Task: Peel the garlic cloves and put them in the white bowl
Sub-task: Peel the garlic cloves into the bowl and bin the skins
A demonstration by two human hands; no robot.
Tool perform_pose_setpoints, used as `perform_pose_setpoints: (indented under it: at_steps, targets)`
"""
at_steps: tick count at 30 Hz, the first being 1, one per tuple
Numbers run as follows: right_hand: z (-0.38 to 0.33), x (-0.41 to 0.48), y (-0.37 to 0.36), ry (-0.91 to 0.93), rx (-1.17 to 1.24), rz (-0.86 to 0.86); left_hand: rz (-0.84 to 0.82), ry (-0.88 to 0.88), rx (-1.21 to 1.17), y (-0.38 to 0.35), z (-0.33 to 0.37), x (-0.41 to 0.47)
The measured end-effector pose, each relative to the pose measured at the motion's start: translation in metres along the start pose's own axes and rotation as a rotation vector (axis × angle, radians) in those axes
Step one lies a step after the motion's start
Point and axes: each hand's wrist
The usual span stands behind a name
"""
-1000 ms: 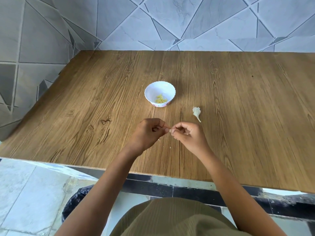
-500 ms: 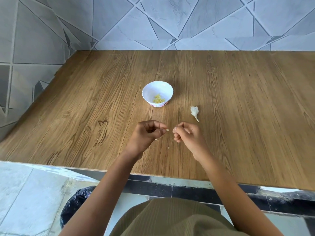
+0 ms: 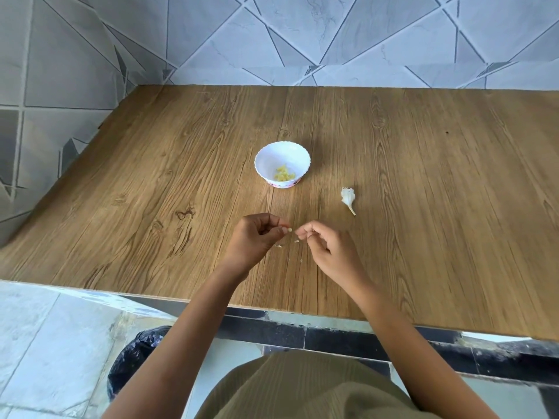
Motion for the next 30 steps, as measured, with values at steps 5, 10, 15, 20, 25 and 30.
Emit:
perform_pose_setpoints:
  at_steps: [5, 10, 15, 20, 25, 30]
  targets:
    - [0.001, 0.002, 0.000, 0.010, 0.074, 0.011, -0.006, 0.027, 0.006, 0.000, -0.001, 0.001]
    - [-0.003, 0.005, 0.000, 0.032, 0.150, 0.026, -0.028, 0.044, -0.015, 0.000, 0.000, 0.002]
    - [-0.002, 0.006, -0.001, 0.059, 0.135, 0.025, -0.053, 0.063, -0.044, -0.001, 0.001, 0.003]
    - [-0.002, 0.006, 0.000, 0.045, 0.153, 0.004, -0.093, 0.079, -0.061, 0.002, 0.001, 0.002]
    - [-0.001, 0.003, -0.001, 0.050, 0.173, 0.020, -0.088, 0.077, -0.047, 0.002, 0.006, 0.003]
    - [-0.005, 0.001, -0.001, 0.054, 0.164, 0.080, -0.094, 0.045, 0.044, 0.001, 0.007, 0.002]
Point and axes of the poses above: each hand's wrist, its own x-axis towards the middle knuckle, its own y-axis out of the back of the hand, z = x × y, and after that the axes turned 8 degrees about -y, right-handed
